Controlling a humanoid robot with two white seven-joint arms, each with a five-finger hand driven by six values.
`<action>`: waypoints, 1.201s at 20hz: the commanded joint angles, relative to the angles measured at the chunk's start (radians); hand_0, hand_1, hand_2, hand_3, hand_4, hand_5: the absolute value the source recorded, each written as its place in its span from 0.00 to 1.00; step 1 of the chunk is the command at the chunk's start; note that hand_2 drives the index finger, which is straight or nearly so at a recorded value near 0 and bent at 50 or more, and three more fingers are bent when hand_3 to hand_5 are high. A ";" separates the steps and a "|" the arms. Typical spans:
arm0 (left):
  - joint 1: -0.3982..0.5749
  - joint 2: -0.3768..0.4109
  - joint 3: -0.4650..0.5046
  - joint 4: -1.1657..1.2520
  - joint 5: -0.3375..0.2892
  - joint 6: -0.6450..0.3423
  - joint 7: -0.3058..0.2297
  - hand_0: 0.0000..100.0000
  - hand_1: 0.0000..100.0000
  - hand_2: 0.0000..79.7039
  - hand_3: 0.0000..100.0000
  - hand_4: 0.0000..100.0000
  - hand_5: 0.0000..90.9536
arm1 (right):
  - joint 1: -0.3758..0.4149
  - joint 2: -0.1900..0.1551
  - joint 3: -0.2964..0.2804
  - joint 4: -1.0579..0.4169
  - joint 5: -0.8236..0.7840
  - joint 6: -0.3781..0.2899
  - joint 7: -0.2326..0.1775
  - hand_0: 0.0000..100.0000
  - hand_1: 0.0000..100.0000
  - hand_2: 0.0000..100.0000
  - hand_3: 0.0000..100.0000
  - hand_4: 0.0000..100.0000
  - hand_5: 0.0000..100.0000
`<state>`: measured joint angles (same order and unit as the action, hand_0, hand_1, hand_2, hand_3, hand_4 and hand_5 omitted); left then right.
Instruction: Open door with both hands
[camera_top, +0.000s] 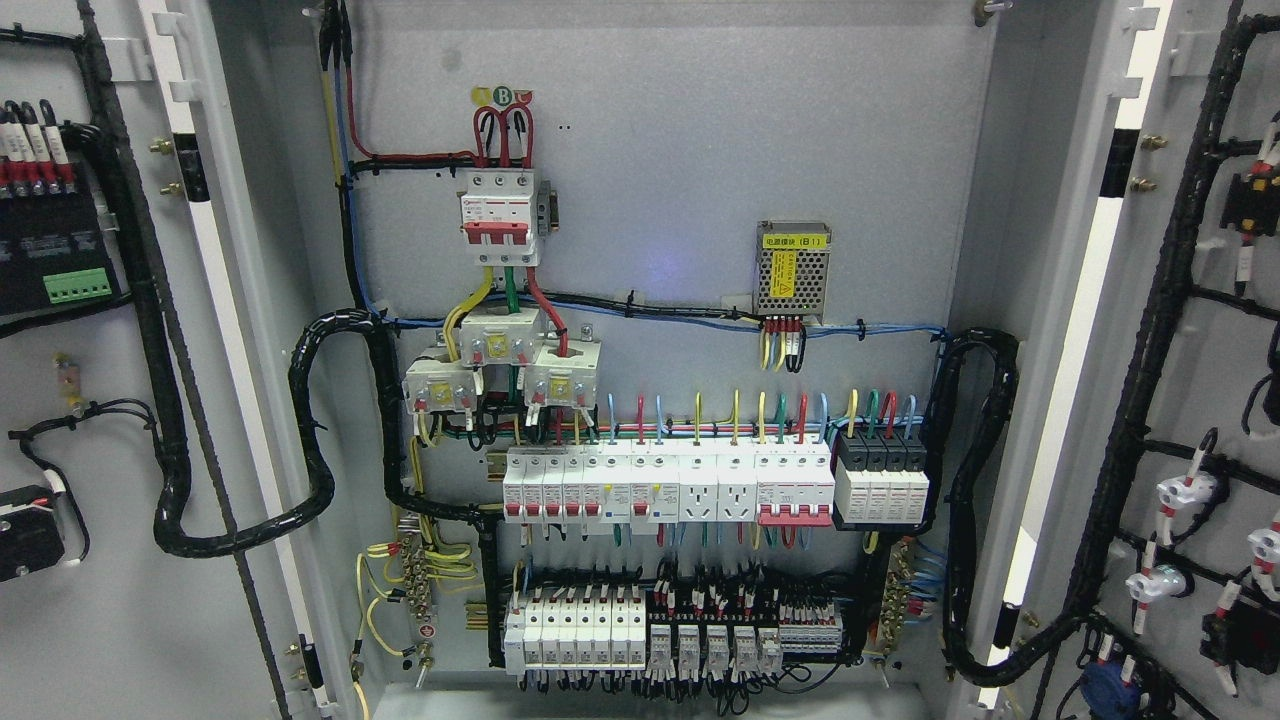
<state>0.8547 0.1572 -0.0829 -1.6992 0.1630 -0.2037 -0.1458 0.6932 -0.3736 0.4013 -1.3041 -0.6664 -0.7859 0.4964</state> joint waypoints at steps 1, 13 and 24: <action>-0.011 -0.007 -0.023 0.398 -0.020 -0.011 -0.005 0.12 0.39 0.00 0.00 0.00 0.00 | 0.009 0.100 0.096 0.429 0.068 -0.030 0.002 0.12 0.39 0.00 0.00 0.00 0.00; -0.341 -0.054 -0.048 1.110 -0.022 -0.072 -0.009 0.12 0.39 0.00 0.00 0.00 0.00 | -0.257 0.390 0.041 1.167 0.073 -0.012 -0.010 0.12 0.39 0.00 0.00 0.00 0.00; -0.569 -0.186 -0.040 1.584 -0.046 -0.132 -0.017 0.12 0.39 0.00 0.00 0.00 0.00 | -0.420 0.456 0.002 1.264 0.234 0.436 -0.277 0.12 0.39 0.00 0.00 0.00 0.00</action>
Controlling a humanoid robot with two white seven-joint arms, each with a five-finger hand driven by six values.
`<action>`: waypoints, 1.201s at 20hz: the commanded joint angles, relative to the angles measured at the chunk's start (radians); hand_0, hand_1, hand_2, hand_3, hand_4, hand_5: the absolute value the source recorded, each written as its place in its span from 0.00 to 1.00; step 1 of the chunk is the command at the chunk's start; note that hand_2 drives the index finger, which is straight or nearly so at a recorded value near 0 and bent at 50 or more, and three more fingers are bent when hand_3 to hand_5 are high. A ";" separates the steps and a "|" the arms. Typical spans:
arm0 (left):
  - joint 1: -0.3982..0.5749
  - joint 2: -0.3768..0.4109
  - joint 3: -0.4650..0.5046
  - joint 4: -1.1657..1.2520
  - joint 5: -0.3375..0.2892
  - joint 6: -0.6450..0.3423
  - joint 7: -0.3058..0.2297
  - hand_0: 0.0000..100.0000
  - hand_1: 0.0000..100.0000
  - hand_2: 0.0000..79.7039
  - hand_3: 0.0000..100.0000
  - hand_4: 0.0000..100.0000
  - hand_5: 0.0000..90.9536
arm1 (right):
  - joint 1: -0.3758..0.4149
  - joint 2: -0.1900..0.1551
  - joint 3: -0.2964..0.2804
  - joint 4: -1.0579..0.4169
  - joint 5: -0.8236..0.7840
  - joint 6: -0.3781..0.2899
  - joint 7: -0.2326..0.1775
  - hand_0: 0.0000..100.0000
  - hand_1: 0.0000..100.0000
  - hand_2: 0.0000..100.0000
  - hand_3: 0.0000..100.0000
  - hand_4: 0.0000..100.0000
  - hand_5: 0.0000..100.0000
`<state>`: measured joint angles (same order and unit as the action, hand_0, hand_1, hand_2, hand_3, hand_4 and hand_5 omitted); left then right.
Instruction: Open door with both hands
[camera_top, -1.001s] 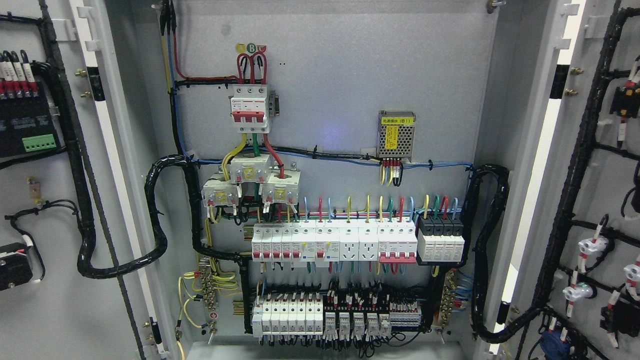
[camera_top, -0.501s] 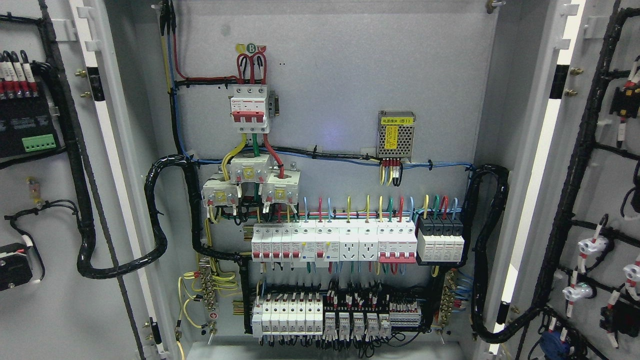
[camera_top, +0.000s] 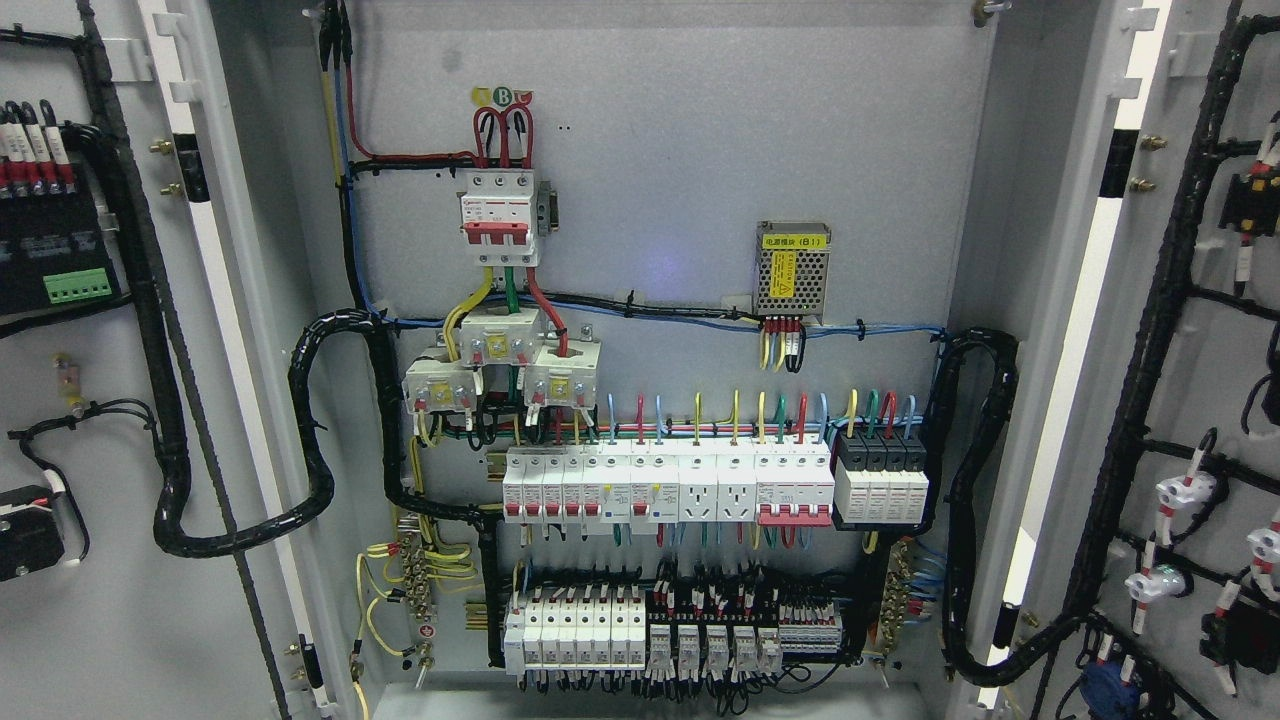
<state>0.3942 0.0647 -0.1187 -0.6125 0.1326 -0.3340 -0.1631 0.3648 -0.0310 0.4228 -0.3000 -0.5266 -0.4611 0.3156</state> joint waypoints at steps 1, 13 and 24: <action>-0.121 -0.095 -0.004 0.516 -0.018 0.003 0.001 0.12 0.39 0.00 0.00 0.00 0.00 | -0.110 0.115 -0.019 0.260 0.095 0.140 -0.115 0.12 0.39 0.00 0.00 0.00 0.00; -0.192 -0.098 0.001 0.524 -0.041 0.262 0.002 0.12 0.39 0.00 0.00 0.00 0.00 | -0.236 0.137 -0.016 0.254 0.163 0.389 -0.257 0.12 0.39 0.00 0.00 0.00 0.00; -0.198 -0.100 0.135 0.514 -0.022 0.282 0.001 0.12 0.39 0.00 0.00 0.00 0.00 | -0.253 0.135 -0.045 0.254 0.165 0.401 -0.291 0.12 0.39 0.00 0.00 0.00 0.00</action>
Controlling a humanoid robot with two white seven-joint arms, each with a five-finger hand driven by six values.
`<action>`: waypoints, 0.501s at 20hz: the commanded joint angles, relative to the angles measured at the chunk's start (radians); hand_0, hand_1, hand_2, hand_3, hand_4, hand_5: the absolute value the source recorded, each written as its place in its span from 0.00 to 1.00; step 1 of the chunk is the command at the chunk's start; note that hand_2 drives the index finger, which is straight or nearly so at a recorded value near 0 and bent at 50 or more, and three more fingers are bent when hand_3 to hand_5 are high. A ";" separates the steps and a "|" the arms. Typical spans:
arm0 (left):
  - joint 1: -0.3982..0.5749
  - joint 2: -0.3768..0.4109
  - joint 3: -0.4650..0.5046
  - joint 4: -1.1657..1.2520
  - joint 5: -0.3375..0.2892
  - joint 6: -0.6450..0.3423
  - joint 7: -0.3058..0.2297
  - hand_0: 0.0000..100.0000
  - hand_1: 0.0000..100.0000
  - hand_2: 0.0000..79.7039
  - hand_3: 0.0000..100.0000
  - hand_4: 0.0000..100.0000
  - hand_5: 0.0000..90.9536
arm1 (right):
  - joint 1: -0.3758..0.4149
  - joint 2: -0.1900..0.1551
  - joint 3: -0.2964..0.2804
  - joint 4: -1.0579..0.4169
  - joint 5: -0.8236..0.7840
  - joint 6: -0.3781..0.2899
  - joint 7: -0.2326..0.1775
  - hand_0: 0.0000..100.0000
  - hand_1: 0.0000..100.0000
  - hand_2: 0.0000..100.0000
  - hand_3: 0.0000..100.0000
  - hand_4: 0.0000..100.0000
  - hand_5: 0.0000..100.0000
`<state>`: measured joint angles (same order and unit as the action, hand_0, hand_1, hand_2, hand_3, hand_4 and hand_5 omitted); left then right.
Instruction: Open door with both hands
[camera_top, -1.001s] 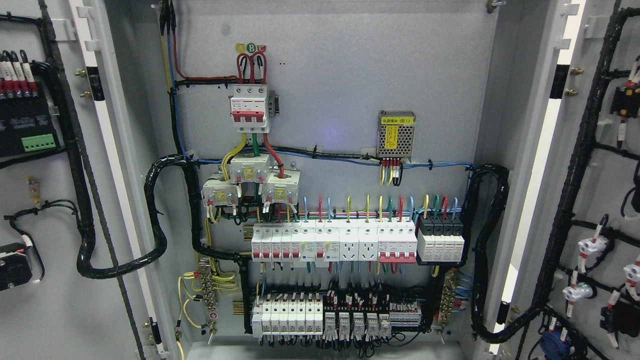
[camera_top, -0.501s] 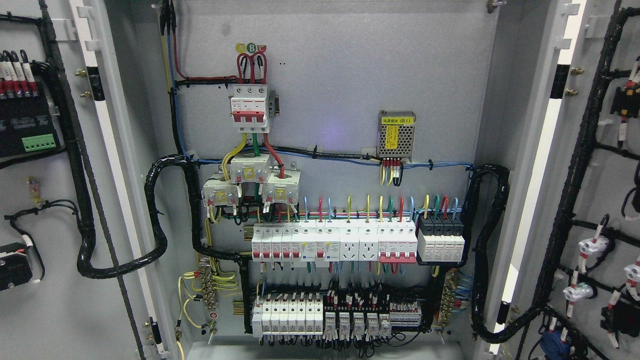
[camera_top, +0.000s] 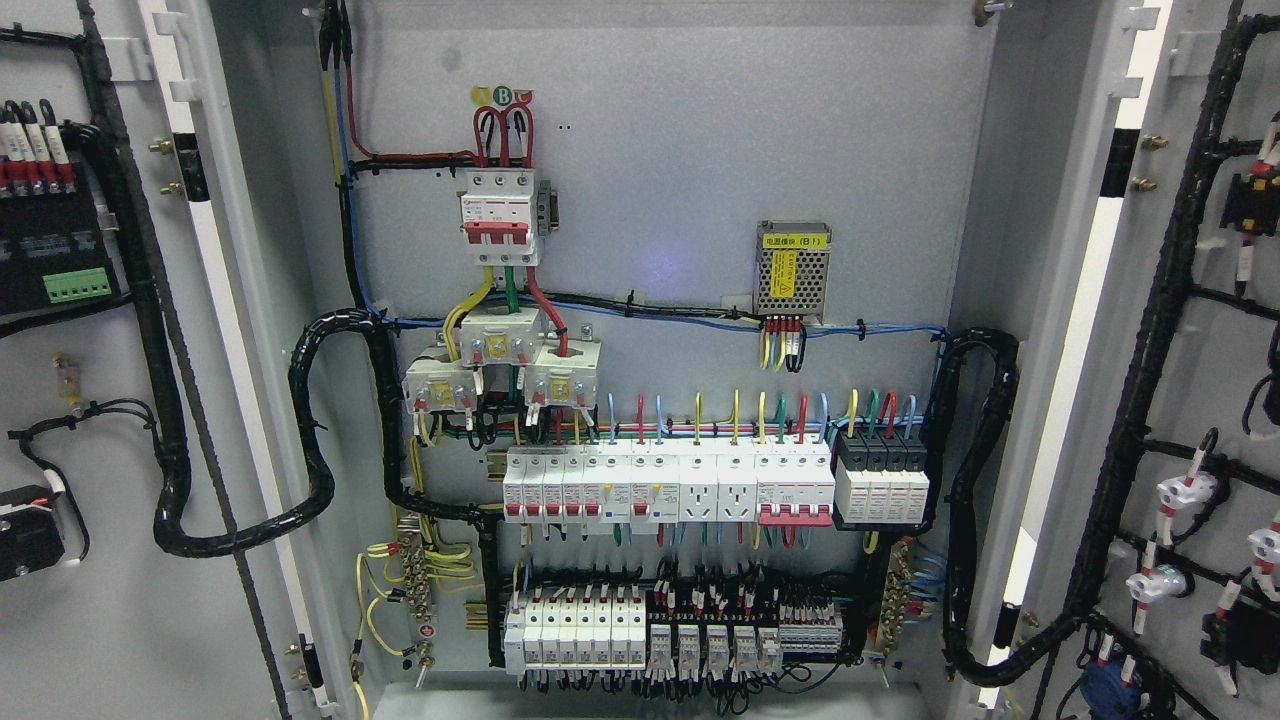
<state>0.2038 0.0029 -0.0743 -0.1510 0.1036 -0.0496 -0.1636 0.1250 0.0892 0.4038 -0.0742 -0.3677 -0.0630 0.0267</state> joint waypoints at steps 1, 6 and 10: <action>-0.007 -0.038 0.094 0.051 0.007 -0.006 0.001 0.12 0.39 0.00 0.00 0.00 0.00 | -0.013 0.015 -0.026 0.028 0.006 0.003 -0.002 0.12 0.39 0.00 0.00 0.00 0.00; -0.007 -0.038 0.096 0.050 0.010 -0.013 0.001 0.12 0.39 0.00 0.00 0.00 0.00 | -0.015 0.015 -0.026 0.028 0.006 0.014 -0.002 0.12 0.39 0.00 0.00 0.00 0.00; -0.009 -0.038 0.094 0.048 0.011 -0.015 0.001 0.12 0.39 0.00 0.00 0.00 0.00 | -0.015 0.015 -0.028 0.028 0.006 0.019 -0.002 0.12 0.39 0.00 0.00 0.00 0.00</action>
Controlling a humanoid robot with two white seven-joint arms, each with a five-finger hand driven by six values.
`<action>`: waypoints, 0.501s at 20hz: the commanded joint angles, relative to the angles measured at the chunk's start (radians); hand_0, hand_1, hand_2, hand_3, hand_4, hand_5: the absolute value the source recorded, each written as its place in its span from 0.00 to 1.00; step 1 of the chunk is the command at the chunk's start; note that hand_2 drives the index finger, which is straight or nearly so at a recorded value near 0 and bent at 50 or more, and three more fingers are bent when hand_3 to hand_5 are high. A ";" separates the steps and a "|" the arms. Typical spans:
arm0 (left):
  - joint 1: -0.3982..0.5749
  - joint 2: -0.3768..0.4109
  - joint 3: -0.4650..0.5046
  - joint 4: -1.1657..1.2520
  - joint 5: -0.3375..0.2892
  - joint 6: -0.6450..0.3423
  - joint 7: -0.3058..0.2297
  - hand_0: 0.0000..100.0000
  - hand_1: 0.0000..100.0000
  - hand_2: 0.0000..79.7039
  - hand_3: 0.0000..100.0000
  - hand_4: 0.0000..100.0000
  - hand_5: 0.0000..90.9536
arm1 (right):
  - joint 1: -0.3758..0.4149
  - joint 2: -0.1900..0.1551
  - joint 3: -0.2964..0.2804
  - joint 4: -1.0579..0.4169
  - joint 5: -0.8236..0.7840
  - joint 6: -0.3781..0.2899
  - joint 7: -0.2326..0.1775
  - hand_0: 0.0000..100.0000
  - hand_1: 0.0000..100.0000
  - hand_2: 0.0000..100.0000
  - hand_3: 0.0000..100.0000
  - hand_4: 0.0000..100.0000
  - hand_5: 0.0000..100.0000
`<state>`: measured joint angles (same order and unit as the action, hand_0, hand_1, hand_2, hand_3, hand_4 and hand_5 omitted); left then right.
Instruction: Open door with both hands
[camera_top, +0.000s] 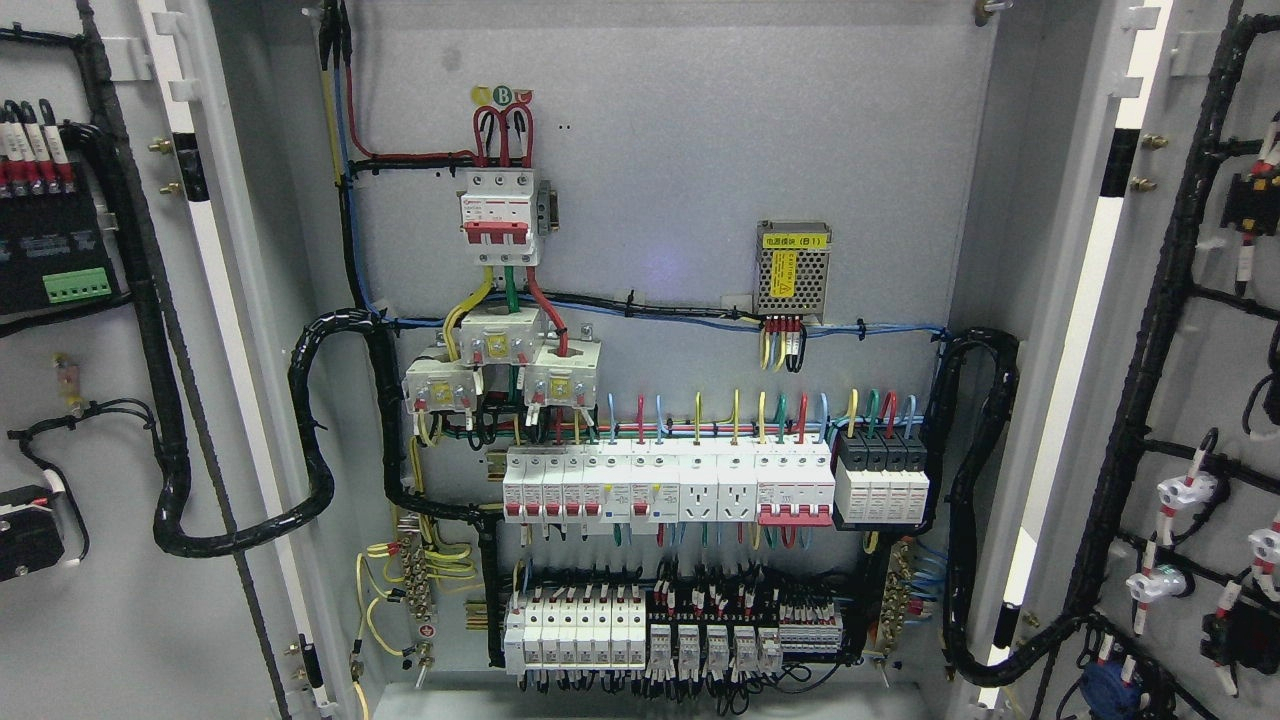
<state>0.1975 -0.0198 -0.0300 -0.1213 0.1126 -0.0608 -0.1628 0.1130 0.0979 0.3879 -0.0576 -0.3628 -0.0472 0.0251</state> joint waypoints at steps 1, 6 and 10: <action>-0.001 -0.016 0.050 0.019 0.002 -0.004 0.000 0.12 0.39 0.00 0.00 0.00 0.00 | -0.003 0.006 -0.012 0.012 0.001 0.003 -0.001 0.12 0.39 0.00 0.00 0.00 0.00; -0.004 -0.014 0.048 0.019 0.002 -0.002 0.000 0.12 0.39 0.00 0.00 0.00 0.00 | -0.003 0.006 -0.012 0.012 0.001 0.003 -0.001 0.12 0.39 0.00 0.00 0.00 0.00; -0.012 -0.014 0.048 0.019 0.002 -0.002 0.000 0.12 0.39 0.00 0.00 0.00 0.00 | -0.004 0.008 -0.012 0.010 0.001 0.003 -0.001 0.12 0.39 0.00 0.00 0.00 0.00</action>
<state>0.1920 -0.0154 -0.0122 -0.1102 0.1147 -0.0641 -0.1623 0.1108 0.1021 0.3807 -0.0509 -0.3621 -0.0438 0.0248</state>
